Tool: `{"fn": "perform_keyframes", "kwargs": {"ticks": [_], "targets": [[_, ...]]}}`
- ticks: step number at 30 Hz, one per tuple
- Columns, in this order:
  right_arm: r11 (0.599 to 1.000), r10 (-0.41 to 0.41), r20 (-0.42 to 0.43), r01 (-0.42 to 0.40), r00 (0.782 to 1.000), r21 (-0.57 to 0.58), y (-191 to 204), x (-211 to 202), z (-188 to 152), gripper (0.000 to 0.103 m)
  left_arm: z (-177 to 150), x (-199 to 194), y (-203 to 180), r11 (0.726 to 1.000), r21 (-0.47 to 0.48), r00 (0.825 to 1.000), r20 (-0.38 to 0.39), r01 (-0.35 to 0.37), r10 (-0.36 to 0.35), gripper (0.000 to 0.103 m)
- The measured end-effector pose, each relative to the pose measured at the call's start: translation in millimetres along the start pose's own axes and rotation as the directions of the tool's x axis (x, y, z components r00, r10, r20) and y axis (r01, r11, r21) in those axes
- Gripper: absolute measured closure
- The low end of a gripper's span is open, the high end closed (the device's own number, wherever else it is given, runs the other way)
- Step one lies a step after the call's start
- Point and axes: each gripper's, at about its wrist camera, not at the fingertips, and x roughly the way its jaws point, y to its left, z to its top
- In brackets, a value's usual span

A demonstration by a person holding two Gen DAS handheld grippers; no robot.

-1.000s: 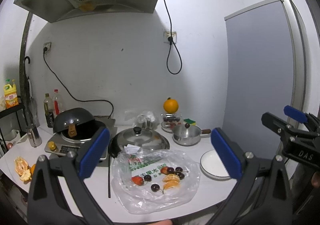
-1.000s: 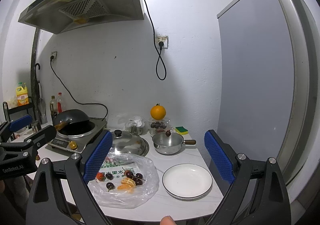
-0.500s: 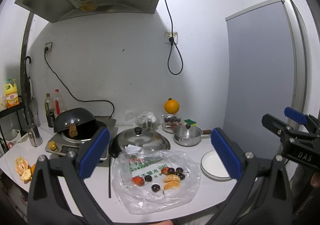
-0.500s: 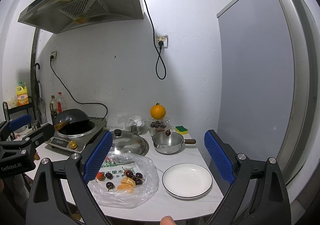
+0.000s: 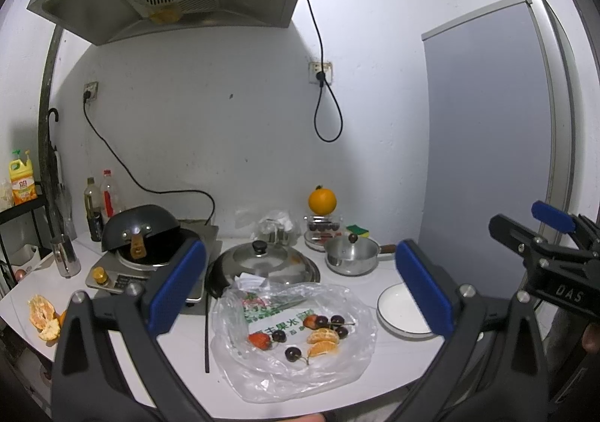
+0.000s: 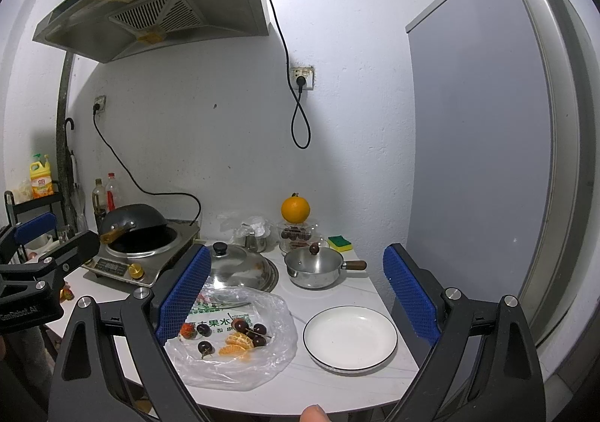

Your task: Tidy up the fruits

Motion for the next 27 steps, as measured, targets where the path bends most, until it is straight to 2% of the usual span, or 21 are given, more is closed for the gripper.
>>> {"fn": "perform_keyframes", "kwargs": {"ticks": [27], "targets": [[1.0, -0.001, -0.011, 0.001, 1.0, 0.001, 0.6, 5.1, -4.3, 0.008, -2.4, -0.1, 1.7, 1.0, -0.003, 1.0, -0.003, -0.005, 0.005, 0.001]]}}
